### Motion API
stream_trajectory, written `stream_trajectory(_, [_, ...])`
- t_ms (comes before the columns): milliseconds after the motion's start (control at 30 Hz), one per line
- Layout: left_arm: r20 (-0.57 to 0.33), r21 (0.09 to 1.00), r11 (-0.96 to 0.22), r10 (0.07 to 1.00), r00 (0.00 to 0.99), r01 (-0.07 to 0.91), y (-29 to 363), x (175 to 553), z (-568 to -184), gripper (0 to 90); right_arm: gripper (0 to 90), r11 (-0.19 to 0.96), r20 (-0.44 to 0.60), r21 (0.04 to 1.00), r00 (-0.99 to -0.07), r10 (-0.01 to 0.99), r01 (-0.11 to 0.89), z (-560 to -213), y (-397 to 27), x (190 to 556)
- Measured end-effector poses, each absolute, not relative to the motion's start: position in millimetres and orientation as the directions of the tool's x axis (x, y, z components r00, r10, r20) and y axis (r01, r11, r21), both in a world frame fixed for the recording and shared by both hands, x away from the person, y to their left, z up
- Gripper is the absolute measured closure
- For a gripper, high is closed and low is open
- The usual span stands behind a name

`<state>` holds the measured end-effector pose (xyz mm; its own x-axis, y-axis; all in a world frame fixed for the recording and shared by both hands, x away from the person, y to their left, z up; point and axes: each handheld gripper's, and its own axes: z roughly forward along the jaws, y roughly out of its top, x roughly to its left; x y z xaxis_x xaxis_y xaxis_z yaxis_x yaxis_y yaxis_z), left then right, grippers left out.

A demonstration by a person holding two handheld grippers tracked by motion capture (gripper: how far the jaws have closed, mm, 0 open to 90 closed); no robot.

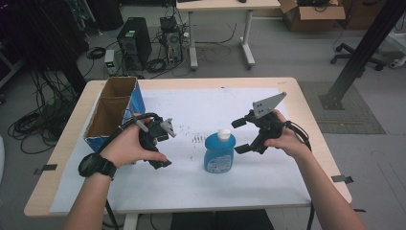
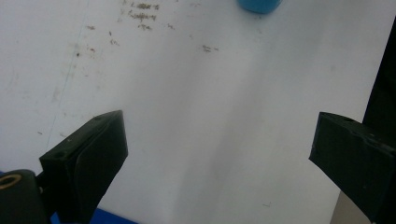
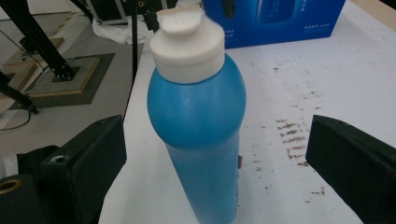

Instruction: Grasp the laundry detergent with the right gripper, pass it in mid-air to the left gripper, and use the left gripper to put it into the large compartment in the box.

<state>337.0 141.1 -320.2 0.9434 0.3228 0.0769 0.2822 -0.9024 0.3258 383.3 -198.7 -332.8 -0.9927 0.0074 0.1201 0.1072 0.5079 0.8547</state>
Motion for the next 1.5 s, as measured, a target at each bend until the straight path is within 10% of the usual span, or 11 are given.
stream_trajectory(1500, [0.077, 0.339, -0.899, 0.319, 0.945, 0.276, 140, 337, -321, 4.5, 17.8, 0.469, 0.147, 0.875, -0.989, -0.019, 0.120, -382, -160, 375])
